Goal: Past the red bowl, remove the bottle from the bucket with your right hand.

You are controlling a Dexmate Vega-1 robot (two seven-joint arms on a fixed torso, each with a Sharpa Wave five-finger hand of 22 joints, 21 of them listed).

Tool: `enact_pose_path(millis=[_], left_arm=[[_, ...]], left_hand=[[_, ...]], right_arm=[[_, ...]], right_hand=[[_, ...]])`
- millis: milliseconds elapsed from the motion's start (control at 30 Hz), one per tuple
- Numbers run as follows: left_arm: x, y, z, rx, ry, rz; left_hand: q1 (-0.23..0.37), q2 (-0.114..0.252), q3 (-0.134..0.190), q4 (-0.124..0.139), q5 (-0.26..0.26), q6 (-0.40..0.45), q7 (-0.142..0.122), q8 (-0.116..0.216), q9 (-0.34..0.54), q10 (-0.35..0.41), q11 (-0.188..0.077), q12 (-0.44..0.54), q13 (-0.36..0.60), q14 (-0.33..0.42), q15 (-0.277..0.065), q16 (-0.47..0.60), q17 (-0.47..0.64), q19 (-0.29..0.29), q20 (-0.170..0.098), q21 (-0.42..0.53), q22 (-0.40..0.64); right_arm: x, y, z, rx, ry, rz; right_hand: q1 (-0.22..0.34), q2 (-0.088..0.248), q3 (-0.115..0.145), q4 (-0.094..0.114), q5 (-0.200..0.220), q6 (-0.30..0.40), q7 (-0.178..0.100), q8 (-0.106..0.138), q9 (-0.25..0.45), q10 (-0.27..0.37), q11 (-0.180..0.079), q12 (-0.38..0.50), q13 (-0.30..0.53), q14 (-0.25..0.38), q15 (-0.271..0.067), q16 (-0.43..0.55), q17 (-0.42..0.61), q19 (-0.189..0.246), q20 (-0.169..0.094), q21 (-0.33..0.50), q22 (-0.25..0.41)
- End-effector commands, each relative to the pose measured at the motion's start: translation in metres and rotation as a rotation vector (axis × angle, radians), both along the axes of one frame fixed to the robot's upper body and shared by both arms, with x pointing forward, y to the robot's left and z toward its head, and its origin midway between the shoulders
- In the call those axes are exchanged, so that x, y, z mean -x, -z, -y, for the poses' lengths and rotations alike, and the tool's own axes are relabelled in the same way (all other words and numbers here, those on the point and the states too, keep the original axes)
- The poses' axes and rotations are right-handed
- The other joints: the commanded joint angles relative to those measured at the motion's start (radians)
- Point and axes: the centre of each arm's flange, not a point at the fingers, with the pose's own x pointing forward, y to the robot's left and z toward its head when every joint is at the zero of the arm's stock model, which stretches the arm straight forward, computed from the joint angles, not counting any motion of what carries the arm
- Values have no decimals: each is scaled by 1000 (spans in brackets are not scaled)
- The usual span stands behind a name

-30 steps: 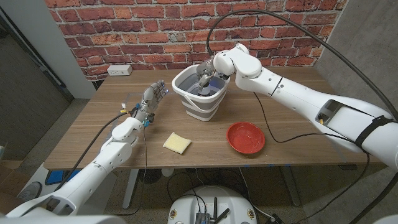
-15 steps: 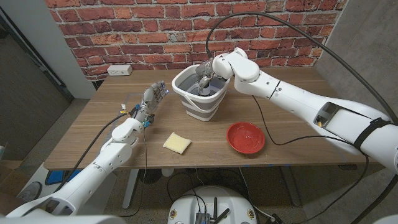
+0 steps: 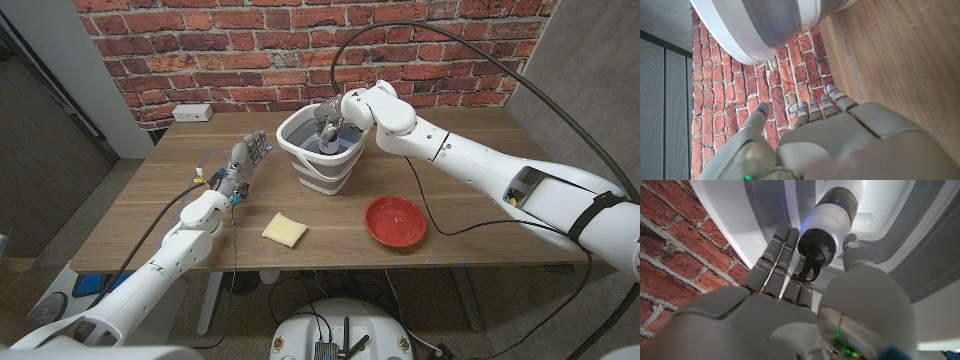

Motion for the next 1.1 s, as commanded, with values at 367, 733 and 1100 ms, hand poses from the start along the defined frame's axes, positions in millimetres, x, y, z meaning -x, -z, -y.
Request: enact_pose_path(millis=[367,733,1100], left_arm=[[-2,2,3,5,4,-6],[-2,2,4,7,4,-3],[-3,1,4,6,7,0]], left_hand=[[-12,59,11,0,1,11,1,3,5,9,5,9,5,13,4,0,1,13,-45,3,3],[-13,59,13,1,1,11,0,2,5,9,6,8,5,14,4,0,1,14,-43,2,3],[-13,59,14,2,1,12,0,2,5,10,6,7,5,14,4,-1,1,15,-43,2,3]], right_arm=[[0,-3,1,-15,-23,-8],[9,-14,1,-23,-42,-7],[18,-25,2,-24,-46,-7]], right_hand=[[94,19,18,3,5,105,-2,60,4,150,-49,34,20,154,-164,23,22,69,-96,66,12],[102,27,17,10,3,132,1,73,3,176,-46,35,22,191,-164,22,27,82,-103,85,14],[110,37,18,13,0,144,11,80,2,193,-47,29,16,215,-164,16,28,92,-112,103,17]])
